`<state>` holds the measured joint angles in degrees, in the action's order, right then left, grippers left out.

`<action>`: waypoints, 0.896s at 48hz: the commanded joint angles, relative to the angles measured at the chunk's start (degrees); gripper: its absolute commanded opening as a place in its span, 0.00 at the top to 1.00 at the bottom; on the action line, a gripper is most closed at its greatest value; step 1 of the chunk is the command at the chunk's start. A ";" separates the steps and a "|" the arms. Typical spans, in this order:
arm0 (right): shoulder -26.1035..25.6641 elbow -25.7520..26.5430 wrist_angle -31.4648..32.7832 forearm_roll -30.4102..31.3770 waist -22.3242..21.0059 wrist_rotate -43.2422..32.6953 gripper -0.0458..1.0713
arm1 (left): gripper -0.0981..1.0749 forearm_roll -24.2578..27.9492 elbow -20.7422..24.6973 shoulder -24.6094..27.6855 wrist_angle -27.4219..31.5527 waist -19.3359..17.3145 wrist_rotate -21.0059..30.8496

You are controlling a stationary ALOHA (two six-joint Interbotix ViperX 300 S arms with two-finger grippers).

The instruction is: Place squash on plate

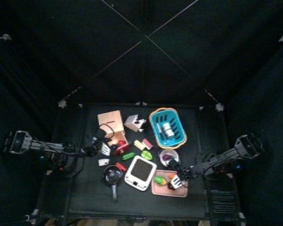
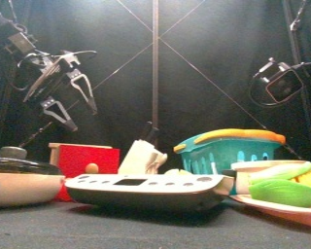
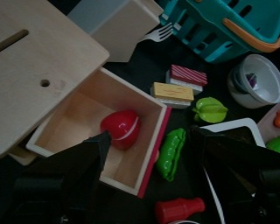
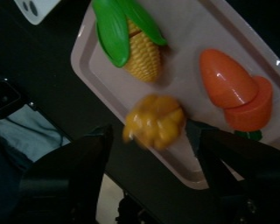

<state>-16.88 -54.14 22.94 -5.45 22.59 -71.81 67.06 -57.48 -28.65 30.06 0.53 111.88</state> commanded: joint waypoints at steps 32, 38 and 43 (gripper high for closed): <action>-0.26 3.96 2.46 2.55 -5.01 0.09 0.07 | 0.04 -4.66 0.79 2.02 -5.98 -5.27 -0.26; 0.00 3.87 2.55 2.55 -5.01 0.00 0.07 | 0.04 -5.98 0.88 2.02 -6.24 -5.98 -0.35; 0.35 3.96 2.55 2.64 -5.10 0.18 0.07 | 0.04 -6.33 0.88 2.11 -6.42 -6.24 -0.35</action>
<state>-16.17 -51.33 25.66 -2.99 17.75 -71.81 60.91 -57.74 -26.63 23.82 -5.27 111.62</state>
